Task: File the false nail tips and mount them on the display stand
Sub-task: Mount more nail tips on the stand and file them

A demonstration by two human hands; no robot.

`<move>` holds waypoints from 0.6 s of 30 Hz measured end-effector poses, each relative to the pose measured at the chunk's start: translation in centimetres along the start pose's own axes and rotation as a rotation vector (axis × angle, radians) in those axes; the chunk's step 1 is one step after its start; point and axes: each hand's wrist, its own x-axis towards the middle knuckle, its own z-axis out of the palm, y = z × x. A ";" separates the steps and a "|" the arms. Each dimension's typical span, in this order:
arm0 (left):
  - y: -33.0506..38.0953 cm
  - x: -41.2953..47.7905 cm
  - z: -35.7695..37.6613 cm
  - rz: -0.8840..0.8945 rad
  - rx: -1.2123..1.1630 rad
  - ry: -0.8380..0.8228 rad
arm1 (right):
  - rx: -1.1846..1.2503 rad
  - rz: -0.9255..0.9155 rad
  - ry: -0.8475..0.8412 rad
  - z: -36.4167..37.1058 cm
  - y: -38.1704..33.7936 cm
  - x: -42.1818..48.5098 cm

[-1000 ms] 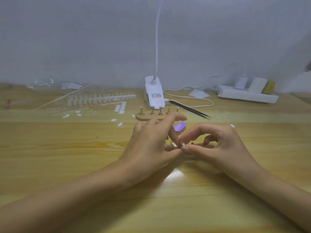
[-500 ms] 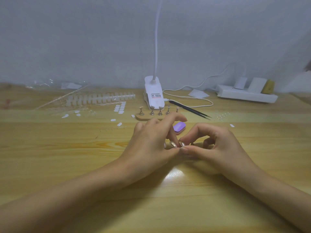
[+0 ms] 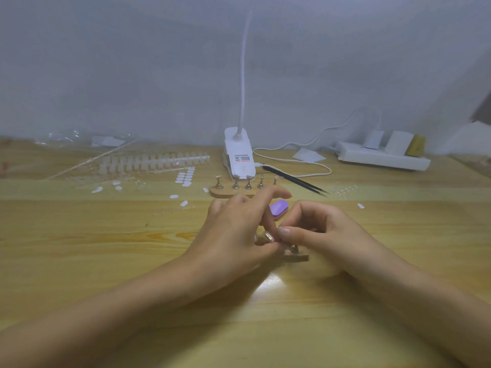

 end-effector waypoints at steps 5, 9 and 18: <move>-0.9 1.1 -2.2 -0.029 -0.152 -0.117 | 0.024 0.038 -0.032 -0.3 0.1 0.1; -3.2 1.8 -4.5 0.007 0.025 -0.045 | 0.088 0.011 0.048 -0.6 0.1 0.1; -4.6 1.4 -4.7 0.013 0.357 -0.081 | 0.089 0.024 0.157 -1.7 0.5 0.7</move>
